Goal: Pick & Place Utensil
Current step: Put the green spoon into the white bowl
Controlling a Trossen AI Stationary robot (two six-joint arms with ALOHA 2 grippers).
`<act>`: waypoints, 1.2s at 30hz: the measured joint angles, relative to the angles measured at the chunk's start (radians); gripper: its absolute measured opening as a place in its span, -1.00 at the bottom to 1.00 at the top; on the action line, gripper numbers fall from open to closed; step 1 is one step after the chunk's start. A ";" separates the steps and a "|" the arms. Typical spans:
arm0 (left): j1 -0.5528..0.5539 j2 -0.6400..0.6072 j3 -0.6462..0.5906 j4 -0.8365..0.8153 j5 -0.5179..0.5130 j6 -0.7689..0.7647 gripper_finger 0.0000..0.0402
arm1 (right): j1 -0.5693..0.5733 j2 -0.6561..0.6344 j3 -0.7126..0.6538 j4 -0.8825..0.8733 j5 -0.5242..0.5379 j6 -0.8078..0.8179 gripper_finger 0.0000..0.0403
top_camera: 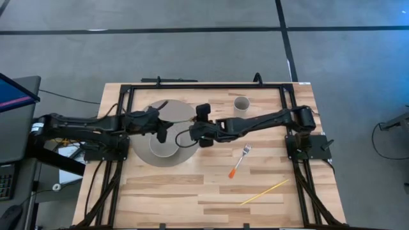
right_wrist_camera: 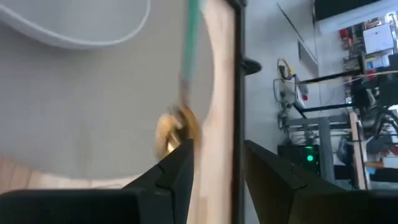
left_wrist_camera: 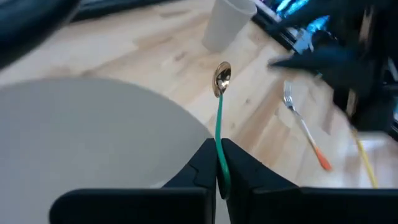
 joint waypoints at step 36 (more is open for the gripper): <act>-0.233 -0.054 0.314 -1.029 0.017 -0.505 -0.95 | -0.245 -0.218 -0.116 -0.112 -0.448 0.267 -0.46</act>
